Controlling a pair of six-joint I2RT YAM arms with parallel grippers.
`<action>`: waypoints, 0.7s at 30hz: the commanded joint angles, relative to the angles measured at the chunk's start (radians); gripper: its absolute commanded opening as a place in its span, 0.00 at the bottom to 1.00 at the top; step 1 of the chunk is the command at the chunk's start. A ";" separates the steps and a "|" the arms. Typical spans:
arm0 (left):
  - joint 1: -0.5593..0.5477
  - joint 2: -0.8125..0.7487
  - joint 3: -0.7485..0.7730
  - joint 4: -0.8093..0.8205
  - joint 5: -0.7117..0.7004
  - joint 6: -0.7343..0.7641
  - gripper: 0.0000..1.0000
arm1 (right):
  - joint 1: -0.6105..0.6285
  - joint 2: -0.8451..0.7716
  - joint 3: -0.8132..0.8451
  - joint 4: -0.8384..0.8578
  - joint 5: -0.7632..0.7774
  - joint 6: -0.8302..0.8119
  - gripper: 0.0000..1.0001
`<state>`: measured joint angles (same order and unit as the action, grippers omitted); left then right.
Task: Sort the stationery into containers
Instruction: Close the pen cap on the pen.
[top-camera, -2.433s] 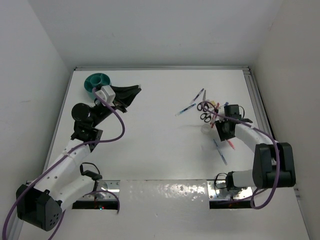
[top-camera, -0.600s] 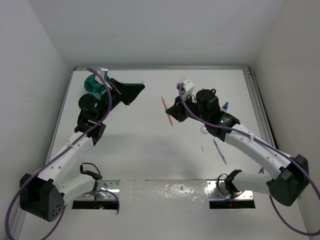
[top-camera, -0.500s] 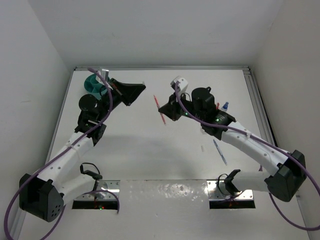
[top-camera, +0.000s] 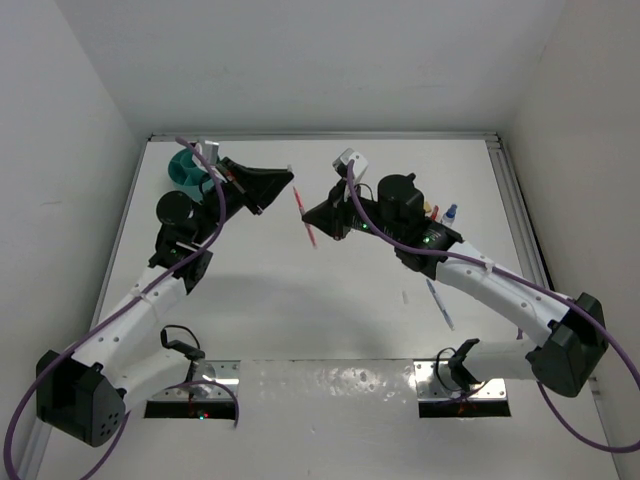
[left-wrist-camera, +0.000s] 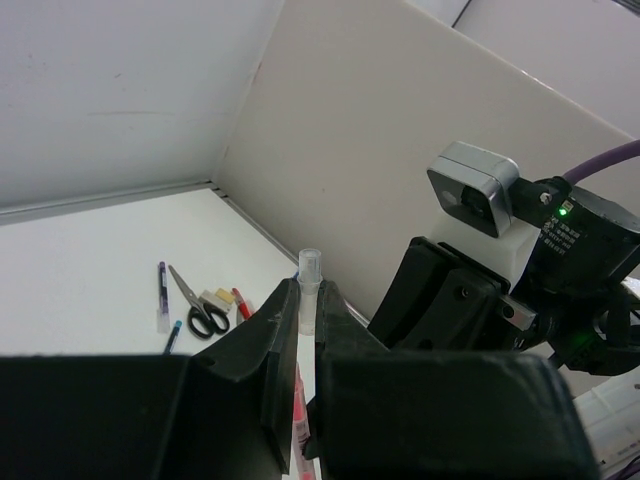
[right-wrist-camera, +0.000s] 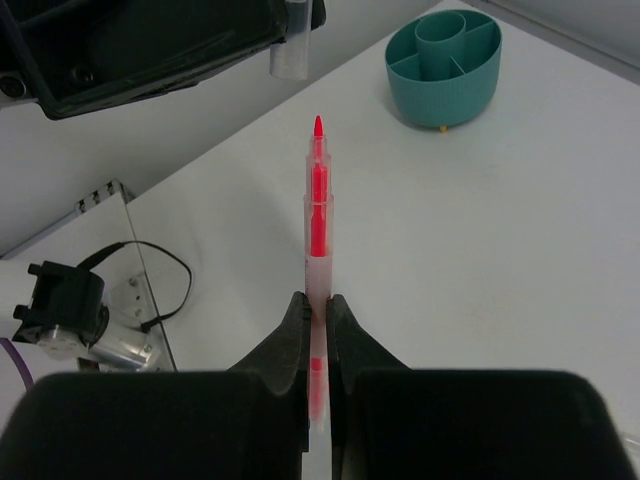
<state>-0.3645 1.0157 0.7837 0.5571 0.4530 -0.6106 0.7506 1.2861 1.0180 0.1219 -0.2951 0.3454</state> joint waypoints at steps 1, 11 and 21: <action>0.010 -0.031 -0.001 0.053 0.009 -0.003 0.00 | 0.010 -0.005 0.016 0.085 -0.016 0.020 0.00; 0.016 -0.037 -0.018 0.064 -0.013 -0.017 0.00 | 0.013 -0.002 0.031 0.078 -0.029 0.000 0.00; 0.010 -0.035 -0.024 0.066 -0.019 -0.026 0.00 | 0.018 -0.016 0.022 0.082 -0.026 -0.008 0.00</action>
<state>-0.3584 1.0031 0.7643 0.5823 0.4389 -0.6273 0.7593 1.2861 1.0180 0.1493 -0.3077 0.3473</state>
